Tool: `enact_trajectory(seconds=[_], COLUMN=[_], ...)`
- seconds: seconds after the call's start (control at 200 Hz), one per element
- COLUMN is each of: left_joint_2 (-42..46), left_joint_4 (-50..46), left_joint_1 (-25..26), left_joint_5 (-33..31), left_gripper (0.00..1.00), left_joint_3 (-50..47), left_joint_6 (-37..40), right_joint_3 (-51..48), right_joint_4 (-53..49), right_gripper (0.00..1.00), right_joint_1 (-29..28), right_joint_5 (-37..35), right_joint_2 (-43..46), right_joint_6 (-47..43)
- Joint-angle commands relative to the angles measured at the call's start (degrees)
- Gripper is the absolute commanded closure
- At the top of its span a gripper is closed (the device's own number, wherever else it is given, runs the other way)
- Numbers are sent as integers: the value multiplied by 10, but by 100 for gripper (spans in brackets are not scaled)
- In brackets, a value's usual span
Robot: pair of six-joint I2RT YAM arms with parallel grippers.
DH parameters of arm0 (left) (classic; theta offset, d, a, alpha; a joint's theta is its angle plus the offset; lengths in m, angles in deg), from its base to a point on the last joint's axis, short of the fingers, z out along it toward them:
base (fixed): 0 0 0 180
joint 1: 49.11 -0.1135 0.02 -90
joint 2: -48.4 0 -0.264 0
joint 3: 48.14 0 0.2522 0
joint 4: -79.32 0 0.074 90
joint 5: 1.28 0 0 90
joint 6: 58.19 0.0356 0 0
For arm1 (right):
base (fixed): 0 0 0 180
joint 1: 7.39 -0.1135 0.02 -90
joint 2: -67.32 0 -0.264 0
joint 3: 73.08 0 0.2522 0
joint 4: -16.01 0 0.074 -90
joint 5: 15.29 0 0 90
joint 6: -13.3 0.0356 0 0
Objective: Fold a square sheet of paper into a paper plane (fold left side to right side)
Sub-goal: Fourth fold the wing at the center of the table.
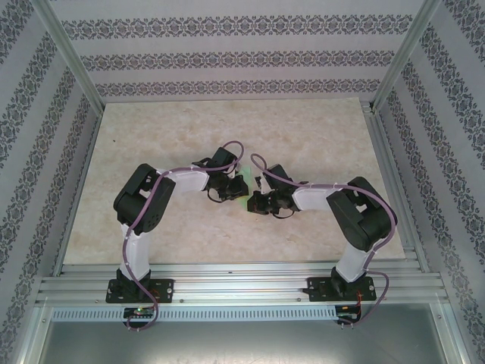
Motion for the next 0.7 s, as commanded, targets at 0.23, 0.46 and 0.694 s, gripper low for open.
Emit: enact_trajectory(seconds=[0.23, 0.46, 0.694], left_joint_2=[-32, -29, -29], left_joint_4=[-46, -46, -47], left_joint_1=[12, 12, 13], left_joint_5=[-38, -37, -35], left_gripper=[86, 86, 86], left_joint_3=[-15, -16, -15], left_joint_6=[8, 8, 9], right_joint_3=[-68, -18, 7], right_joint_4=[-67, -86, -3], right_gripper=[100, 100, 99], right_joint_1=[-10, 5, 10], right_joint_5=[21, 49, 44], right_joint_2=[30, 85, 57], right_joint_6=[14, 8, 43])
